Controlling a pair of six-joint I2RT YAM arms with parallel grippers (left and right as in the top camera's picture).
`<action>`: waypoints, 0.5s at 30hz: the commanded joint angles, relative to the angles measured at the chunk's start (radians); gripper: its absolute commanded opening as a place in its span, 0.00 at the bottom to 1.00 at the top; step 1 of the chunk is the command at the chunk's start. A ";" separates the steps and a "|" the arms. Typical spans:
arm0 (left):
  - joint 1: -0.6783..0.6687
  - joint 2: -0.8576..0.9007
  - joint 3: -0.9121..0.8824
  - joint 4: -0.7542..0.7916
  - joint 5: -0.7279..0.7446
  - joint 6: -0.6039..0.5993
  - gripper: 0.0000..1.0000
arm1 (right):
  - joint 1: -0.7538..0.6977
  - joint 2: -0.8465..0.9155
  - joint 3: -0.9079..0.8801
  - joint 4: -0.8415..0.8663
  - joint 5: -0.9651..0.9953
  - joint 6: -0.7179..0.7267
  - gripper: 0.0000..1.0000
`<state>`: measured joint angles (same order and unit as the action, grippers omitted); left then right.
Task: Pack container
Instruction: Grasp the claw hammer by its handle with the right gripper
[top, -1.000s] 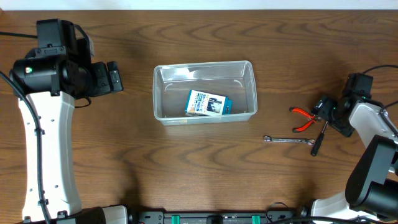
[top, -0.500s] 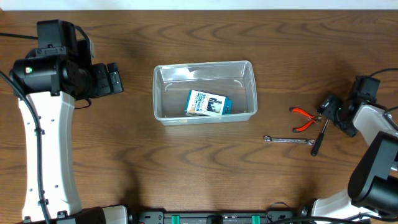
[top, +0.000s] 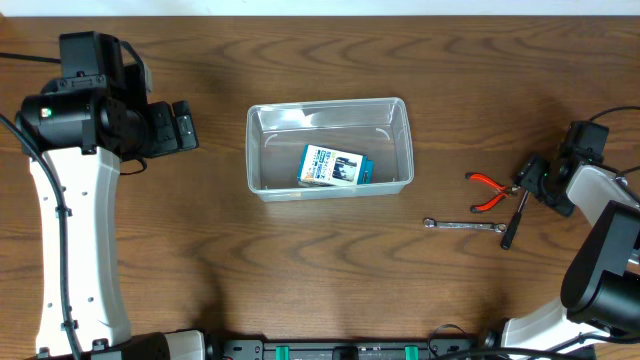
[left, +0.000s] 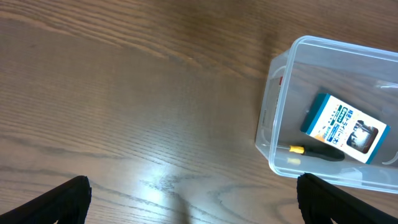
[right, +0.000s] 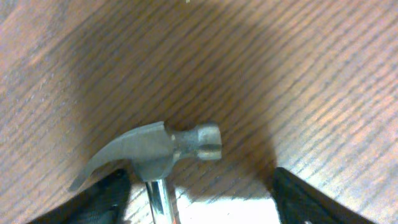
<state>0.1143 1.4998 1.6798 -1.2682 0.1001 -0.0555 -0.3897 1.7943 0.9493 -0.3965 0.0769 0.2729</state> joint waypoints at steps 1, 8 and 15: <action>0.000 0.004 0.000 -0.003 -0.008 -0.006 0.98 | -0.003 0.059 -0.026 -0.012 -0.061 0.006 0.66; 0.000 0.004 0.000 -0.004 -0.008 -0.006 0.98 | -0.002 0.059 -0.026 -0.017 -0.075 0.006 0.46; 0.000 0.004 0.000 -0.003 -0.008 -0.006 0.98 | -0.002 0.059 -0.026 -0.018 -0.075 0.007 0.12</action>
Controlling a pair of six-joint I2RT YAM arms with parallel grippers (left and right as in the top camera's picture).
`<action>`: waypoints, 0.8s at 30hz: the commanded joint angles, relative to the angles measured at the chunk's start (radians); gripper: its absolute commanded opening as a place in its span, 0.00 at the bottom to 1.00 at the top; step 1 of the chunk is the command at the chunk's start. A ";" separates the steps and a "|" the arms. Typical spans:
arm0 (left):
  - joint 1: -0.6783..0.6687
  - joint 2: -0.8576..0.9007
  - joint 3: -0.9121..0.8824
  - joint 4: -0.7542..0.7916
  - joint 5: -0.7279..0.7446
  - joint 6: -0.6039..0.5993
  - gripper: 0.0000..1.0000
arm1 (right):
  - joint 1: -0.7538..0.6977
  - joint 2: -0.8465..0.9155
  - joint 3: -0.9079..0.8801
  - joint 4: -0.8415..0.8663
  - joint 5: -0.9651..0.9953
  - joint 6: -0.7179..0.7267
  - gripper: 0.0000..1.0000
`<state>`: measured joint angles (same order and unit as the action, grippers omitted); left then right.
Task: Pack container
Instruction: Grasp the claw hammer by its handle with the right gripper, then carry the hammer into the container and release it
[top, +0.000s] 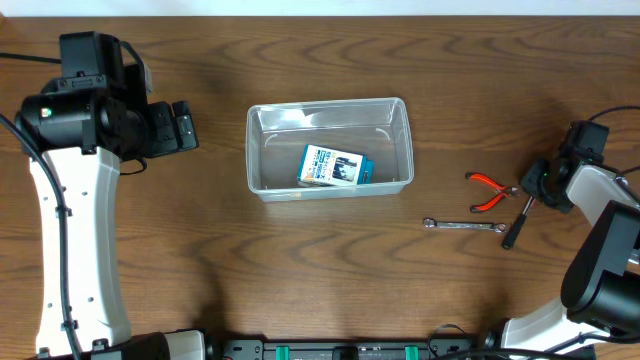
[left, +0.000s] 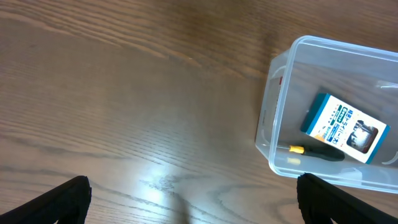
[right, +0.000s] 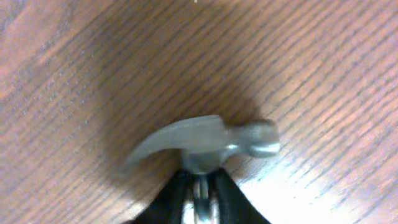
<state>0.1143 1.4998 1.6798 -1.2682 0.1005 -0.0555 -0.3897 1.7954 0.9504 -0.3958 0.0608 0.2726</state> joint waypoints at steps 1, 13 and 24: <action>0.000 0.004 0.000 -0.003 -0.008 -0.006 0.98 | -0.002 0.058 -0.027 -0.019 -0.059 0.007 0.11; 0.000 0.004 0.000 -0.003 -0.008 -0.005 0.98 | 0.003 0.031 0.021 -0.071 -0.090 0.006 0.01; 0.000 0.004 0.000 -0.003 -0.008 -0.005 0.98 | 0.230 -0.170 0.483 -0.403 -0.097 -0.296 0.01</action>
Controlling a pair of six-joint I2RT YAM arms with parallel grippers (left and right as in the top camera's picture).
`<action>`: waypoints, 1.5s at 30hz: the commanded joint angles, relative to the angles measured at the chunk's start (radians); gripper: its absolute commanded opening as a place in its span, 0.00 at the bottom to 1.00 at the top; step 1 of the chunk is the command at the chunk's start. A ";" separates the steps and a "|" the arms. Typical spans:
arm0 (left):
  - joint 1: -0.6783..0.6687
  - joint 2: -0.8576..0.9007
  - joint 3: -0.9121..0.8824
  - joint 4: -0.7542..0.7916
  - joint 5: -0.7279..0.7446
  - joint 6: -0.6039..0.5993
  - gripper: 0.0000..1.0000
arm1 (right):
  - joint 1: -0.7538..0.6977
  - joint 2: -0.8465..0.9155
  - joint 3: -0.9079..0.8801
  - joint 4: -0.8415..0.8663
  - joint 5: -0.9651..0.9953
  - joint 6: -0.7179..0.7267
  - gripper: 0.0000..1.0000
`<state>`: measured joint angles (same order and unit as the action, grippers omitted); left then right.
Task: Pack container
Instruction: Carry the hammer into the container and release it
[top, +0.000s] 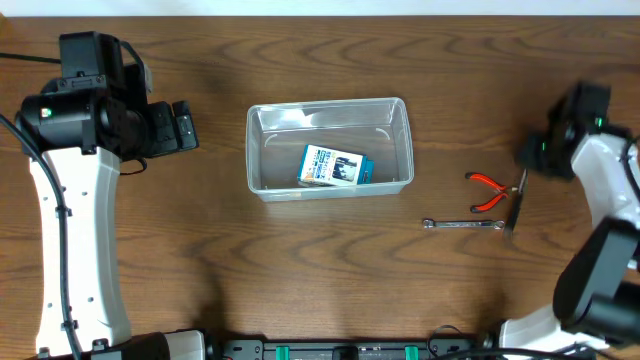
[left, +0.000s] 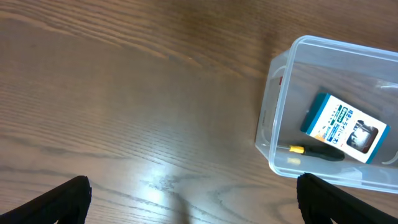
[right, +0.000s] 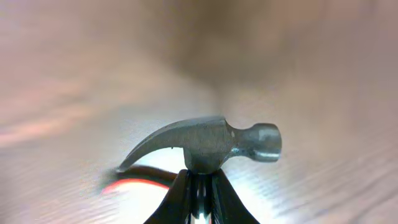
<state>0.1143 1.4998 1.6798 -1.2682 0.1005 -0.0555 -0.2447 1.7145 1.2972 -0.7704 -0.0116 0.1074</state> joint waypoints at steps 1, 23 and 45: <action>0.000 0.004 0.000 -0.003 -0.008 -0.005 0.98 | 0.123 -0.093 0.183 -0.047 -0.033 -0.162 0.01; 0.000 0.004 0.000 -0.003 -0.008 -0.005 0.98 | 0.795 0.224 0.335 -0.006 -0.282 -0.917 0.01; 0.000 0.004 0.000 -0.007 -0.008 -0.005 0.98 | 0.725 0.080 0.410 -0.009 0.157 -0.310 0.84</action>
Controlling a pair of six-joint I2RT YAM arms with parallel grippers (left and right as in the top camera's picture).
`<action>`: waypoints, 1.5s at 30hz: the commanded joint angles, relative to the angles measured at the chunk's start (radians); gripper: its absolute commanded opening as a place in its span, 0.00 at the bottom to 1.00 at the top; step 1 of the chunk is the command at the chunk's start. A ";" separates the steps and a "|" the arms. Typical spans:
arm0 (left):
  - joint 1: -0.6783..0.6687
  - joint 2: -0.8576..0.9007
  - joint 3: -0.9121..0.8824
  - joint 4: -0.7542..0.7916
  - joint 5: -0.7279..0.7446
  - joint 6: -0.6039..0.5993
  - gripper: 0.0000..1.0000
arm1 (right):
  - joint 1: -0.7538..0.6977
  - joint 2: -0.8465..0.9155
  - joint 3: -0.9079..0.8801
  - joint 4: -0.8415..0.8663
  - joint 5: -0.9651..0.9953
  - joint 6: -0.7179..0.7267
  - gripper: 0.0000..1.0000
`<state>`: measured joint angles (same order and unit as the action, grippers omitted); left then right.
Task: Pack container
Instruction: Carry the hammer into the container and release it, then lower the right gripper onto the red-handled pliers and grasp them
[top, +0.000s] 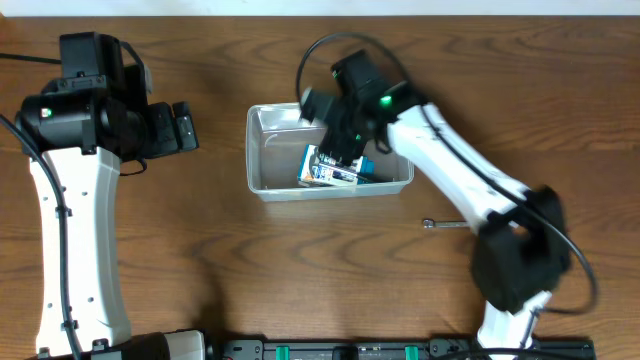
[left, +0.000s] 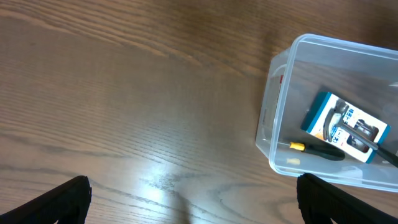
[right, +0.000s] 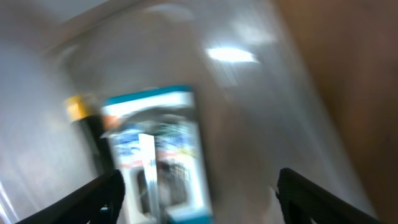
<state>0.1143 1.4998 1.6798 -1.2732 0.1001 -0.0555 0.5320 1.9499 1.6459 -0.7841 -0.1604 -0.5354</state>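
Observation:
The clear plastic container (top: 256, 150) stands mid-table and holds a blue box (top: 322, 172). A hammer (left: 357, 134) lies across that box, its steel shaft (right: 146, 168) blurred in the right wrist view. My right gripper (top: 338, 132) hangs over the container's middle, open, with its fingers (right: 102, 196) wide on either side of the box (right: 155, 143). My left gripper (top: 180, 125) stays left of the container (left: 268, 124), open and empty (left: 193, 211). A wrench (top: 432, 224) lies on the table to the right.
A black screwdriver with a yellow tip (left: 316, 151) lies along the container's near wall. My right arm (top: 460, 175) stretches across the table's right half and covers the spot right of the container. Bare wood lies under the left gripper.
My right gripper held the hammer above the table's right side. It is now over the container, open, and the hammer lies on the blue box inside.
My right gripper first stood open around the hammer on the table at the right. Then it was shut on the handle, then held the hammer above the pliers. Now the hammer rests in the container. The left arm has not moved.

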 joint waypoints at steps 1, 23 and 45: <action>0.000 0.004 0.000 -0.002 -0.008 -0.005 0.98 | -0.070 -0.187 0.061 -0.002 0.393 0.427 0.86; 0.000 0.004 0.000 -0.003 -0.008 -0.006 0.98 | -0.566 -0.127 -0.194 -0.255 0.350 1.556 0.99; 0.000 0.004 0.000 -0.007 -0.008 -0.006 0.98 | -0.570 0.105 -0.254 -0.172 0.200 1.614 0.99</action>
<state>0.1143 1.4998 1.6798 -1.2762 0.1005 -0.0555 -0.0288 2.0300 1.3979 -0.9562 0.0483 1.0470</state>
